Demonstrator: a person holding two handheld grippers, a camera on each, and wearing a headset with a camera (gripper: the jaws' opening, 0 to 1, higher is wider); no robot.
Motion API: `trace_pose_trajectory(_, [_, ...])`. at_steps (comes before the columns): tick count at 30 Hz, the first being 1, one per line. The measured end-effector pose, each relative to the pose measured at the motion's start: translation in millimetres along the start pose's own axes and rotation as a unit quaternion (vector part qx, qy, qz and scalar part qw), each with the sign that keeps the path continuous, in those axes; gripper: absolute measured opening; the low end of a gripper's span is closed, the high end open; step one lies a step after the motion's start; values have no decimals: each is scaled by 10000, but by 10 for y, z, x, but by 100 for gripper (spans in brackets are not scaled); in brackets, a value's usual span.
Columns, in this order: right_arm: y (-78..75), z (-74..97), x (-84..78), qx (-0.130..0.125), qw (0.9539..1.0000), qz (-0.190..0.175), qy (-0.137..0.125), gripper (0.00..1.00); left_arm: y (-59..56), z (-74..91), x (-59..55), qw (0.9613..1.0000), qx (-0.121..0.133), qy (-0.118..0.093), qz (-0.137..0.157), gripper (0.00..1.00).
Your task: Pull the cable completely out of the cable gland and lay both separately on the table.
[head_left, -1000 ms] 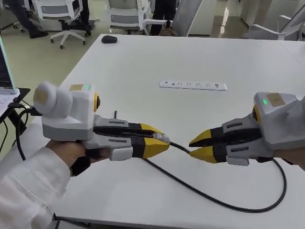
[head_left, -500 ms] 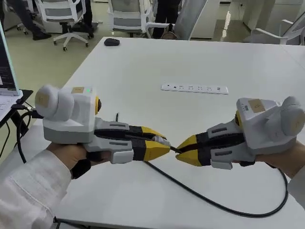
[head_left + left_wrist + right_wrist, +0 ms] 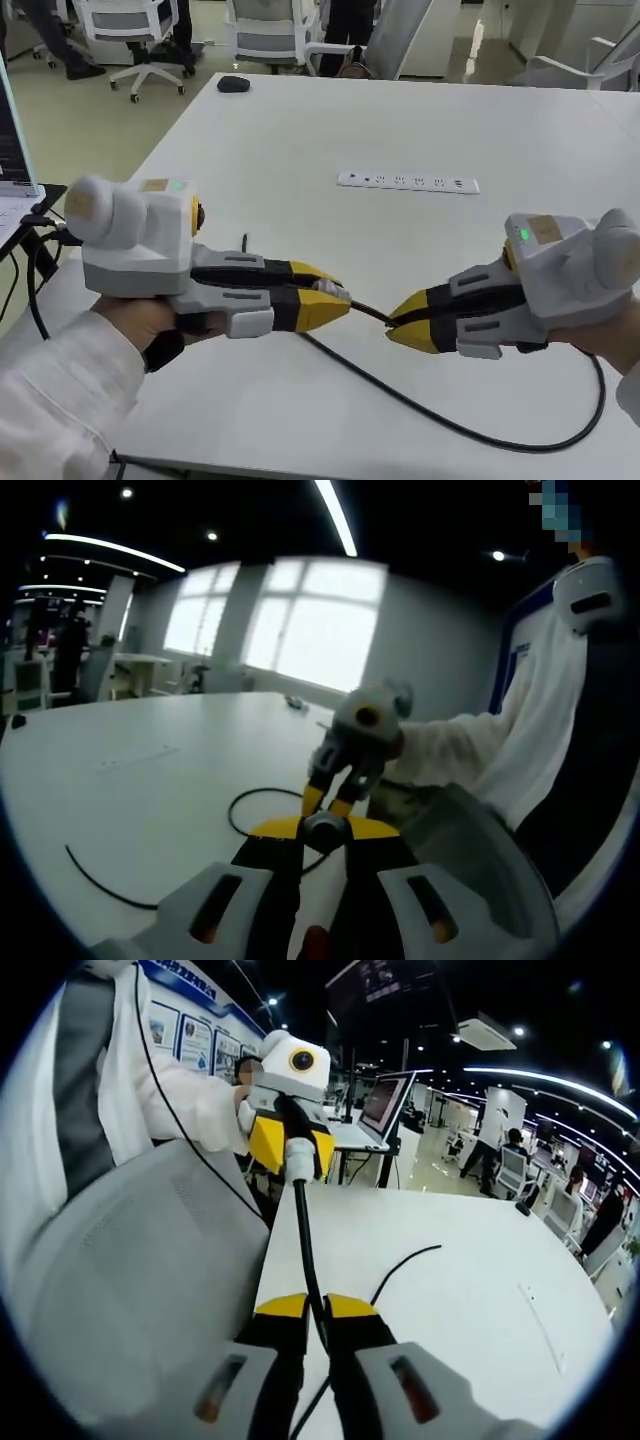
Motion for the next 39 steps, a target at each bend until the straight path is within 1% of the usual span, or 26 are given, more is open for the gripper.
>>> trace_pose_trajectory(1, [-11,12,-50,-21,10000,-49,74,4,1,15,2,10000,11,-13,1,16])
trace_pose_trajectory(3, [-24,35,-128,-57,9998,-109,159,4,9,42,-2,10000,50,-13,-2,16])
trace_pose_trajectory(5, [-49,64,-241,-94,9995,-183,224,5,21,69,-11,10000,89,-10,7,16])
trace_pose_trajectory(6, [-45,71,-255,-116,9994,-207,252,5,24,79,-13,9999,104,-16,18,16])
trace_pose_trajectory(8, [-66,95,-333,-173,9989,-266,346,5,35,99,-19,9999,159,-36,52,17])
trace_pose_trajectory(10, [-80,94,-403,-247,9981,-322,464,5,38,115,-23,9998,192,-71,67,17])
trace_pose_trajectory(11, [-94,81,-484,-305,9969,-393,607,5,39,123,-19,9996,217,-124,91,17])
trace_pose_trajectory(13, [-113,39,-624,-375,9952,-435,797,6,41,136,-20,9995,248,-172,109,17])
trace_pose_trajectory(15, [-127,12,-696,-408,9942,-465,883,6,43,150,-26,9994,278,-194,121,17])
trace_pose_trajectory(16, [-126,-1,-741,-443,9928,-506,992,6,44,165,-32,9993,294,-209,135,17])
trace_pose_trajectory(18, [-136,-21,-775,-487,9918,-556,1039,6,50,193,-47,9991,338,-223,158,17])
trace_pose_trajectory(19, [-160,-48,-824,-571,9901,-663,1097,6,51,199,-50,9990,348,-227,164,17])
trace_pose_trajectory(20, [-167,-62,-831,-608,9893,-694,1129,6,57,219,-59,9988,375,-244,185,17])
trace_pose_trajectory(23, [-212,-132,-920,-701,9865,-762,1270,7,72,261,-79,9983,452,-285,233,17])
trace_pose_trajectory(24, [-216,-157,-972,-708,9846,-740,1418,7,77,275,-86,9980,488,-310,265,17])
trace_pose_trajectory(25, [-225,-178,-1012,-732,9832,-741,1497,7,78,285,-90,9977,518,-339,291,17])
trace_pose_trajectory(26, [-252,-226,-1135,-749,9817,-760,1580,7,77,293,-96,9973,548,-384,316,17])
trace_pose_trajectory(27, [-264,-251,-1174,-764,9806,-778,1626,7,74,297,-102,9970,561,-411,327,17])
trace_pose_trajectory(28, [-317,-292,-1248,-794,9793,-798,1682,7,73,298,-114,9967,580,-436,354,17])
trace_pose_trajectory(30, [-378,-346,-1332,-868,9766,-838,1783,8,71,294,-136,9965,600,-436,387,17])
trace_pose_trajectory(33, [-421,-406,-1411,-955,9724,-957,1899,9,70,297,-167,9960,630,-449,452,17])
trace_pose_trajectory(37, [-398,-468,-1478,-891,9709,-1102,1932,10,91,325,-175,9951,691,-488,516,17])
trace_pose_trajectory(39, [-369,-499,-1545,-813,9695,-1101,2031,11,104,334,-180,9947,717,-494,542,17])
Point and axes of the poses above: the centre of the closed fingertips' face, and the gripper's own axes: z roughly backward along the fingers, y roughly to its left, x roughly out of its top, the point moved 5 cm from there along z, roughly backward along the fingers, and after that the axes turned 6 degrees about -x, right-handed, at the moved point
